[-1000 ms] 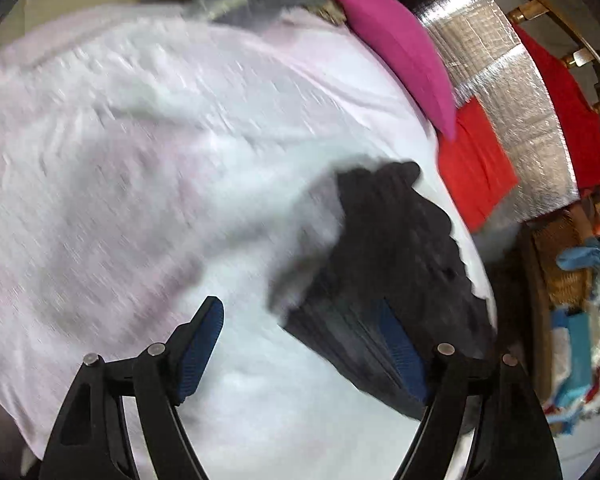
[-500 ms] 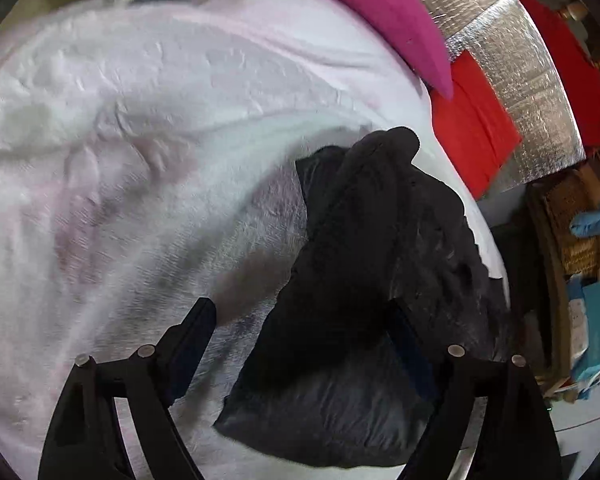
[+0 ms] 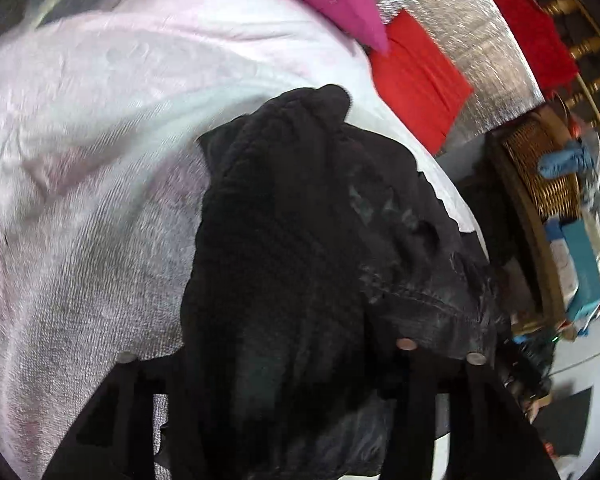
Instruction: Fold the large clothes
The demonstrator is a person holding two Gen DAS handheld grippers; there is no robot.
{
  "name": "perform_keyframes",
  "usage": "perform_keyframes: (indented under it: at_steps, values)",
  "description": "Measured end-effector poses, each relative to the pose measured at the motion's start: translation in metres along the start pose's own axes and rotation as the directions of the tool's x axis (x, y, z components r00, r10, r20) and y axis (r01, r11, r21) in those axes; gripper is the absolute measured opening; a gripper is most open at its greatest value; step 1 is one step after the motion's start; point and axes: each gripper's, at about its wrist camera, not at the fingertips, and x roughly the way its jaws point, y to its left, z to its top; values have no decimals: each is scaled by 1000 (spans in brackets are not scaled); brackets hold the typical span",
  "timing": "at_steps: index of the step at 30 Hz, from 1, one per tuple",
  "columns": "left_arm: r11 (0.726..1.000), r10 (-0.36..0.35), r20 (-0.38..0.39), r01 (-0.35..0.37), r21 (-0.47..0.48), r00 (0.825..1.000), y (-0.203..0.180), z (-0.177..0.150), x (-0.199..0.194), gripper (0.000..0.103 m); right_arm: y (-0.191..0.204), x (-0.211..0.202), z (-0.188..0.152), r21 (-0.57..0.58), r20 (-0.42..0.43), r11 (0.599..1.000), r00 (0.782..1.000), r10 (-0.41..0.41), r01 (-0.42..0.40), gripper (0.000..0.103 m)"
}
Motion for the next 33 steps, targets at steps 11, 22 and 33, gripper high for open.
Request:
perform_keyframes:
  at_steps: [11, 22, 33]
  values:
    - [996, -27, 10, 26, 89, 1000, -23, -20, -30, 31, 25, -44, -11, -59, 101, 998, 995, -20, 26, 30]
    - [996, 21, -87, -28, -80, 996, 8, -16, -15, 78, -29, -46, -8, 139, 44, 990, 999, 25, -30, 72]
    - [999, -4, 22, 3, 44, 1000, -17, -27, -28, 31, 11, -29, -11, -35, 57, 998, 997, -55, 57, 34]
